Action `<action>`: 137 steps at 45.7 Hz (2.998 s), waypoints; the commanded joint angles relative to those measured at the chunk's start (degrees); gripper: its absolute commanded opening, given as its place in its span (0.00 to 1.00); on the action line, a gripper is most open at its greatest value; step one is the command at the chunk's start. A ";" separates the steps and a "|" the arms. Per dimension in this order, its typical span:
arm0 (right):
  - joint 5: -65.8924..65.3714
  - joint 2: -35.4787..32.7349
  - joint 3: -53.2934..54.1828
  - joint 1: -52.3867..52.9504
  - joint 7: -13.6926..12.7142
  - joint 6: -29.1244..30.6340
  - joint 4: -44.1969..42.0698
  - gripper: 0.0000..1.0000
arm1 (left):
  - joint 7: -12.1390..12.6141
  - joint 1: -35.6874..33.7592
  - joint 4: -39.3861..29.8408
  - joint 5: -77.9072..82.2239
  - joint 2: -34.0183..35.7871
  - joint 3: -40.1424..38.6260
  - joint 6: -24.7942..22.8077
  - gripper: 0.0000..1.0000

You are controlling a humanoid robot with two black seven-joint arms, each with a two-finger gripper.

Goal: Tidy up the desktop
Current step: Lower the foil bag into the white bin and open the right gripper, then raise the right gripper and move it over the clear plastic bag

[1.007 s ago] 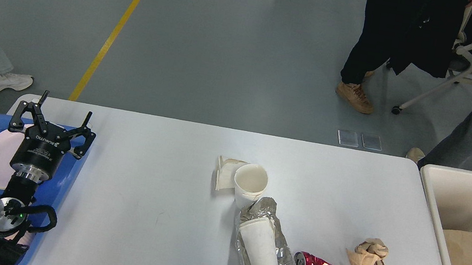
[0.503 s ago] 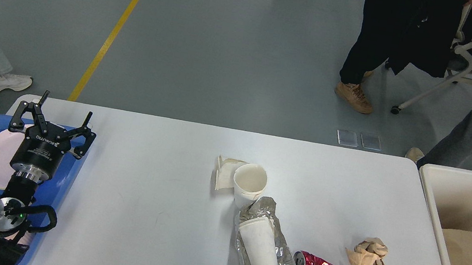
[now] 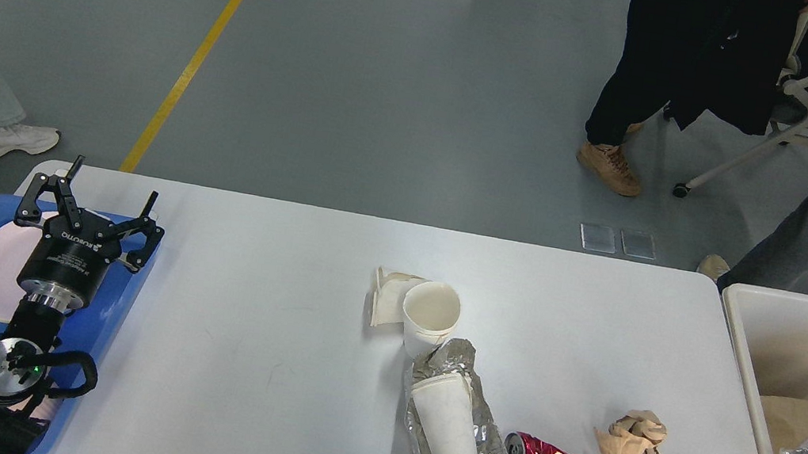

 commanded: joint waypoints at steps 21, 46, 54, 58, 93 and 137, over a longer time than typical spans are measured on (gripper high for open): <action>0.09 0.12 0.01 -0.24 0.24 -6.12 0.37 0.84 | 0.00 0.00 -0.01 0.00 0.00 0.00 -0.01 0.96; 0.00 -0.59 -0.08 1.51 0.15 -6.21 1.25 1.00 | 0.00 -0.08 0.08 0.00 0.00 0.00 -0.01 0.96; -1.05 -4.79 -0.17 8.62 0.15 -5.85 10.11 1.00 | 0.00 -0.08 -0.01 0.00 0.00 0.00 -0.10 0.96; -2.45 -8.40 -1.13 14.86 0.15 -5.59 18.63 1.00 | 0.00 0.00 -0.01 0.00 0.00 0.00 -0.01 0.96; -13.00 4.34 -23.37 100.99 -14.35 46.88 72.77 1.00 | 0.00 0.00 -0.01 0.00 0.00 0.00 -0.01 0.96; -1.14 16.63 -2.37 103.75 -11.54 29.94 90.20 1.00 | 0.09 0.00 -0.01 0.00 0.00 0.00 0.08 0.96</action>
